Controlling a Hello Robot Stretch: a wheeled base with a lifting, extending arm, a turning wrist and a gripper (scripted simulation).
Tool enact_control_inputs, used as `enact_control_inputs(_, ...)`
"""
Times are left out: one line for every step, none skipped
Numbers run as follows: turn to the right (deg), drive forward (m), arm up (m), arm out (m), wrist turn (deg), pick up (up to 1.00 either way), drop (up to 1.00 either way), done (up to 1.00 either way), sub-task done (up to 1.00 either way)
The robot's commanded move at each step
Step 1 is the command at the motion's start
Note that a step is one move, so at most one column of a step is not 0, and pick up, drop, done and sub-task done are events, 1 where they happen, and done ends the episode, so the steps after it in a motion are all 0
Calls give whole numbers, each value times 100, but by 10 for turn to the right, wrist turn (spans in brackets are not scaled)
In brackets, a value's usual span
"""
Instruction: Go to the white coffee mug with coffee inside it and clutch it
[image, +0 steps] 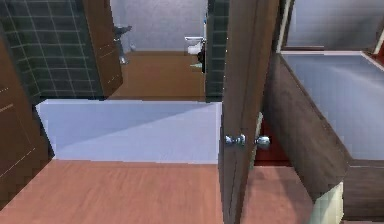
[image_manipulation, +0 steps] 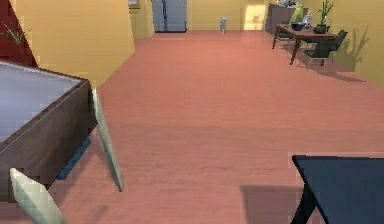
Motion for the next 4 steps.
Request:
enact_control_inputs(-330,0,0,0,0,0,0,0,0)
enact_control_inputs(0,65,0,0,0,0,0,0,0)
enact_control_inputs(300,0,0,0,0,0,0,0,0)
enact_control_inputs(0,40,0,0,0,0,0,0,0)
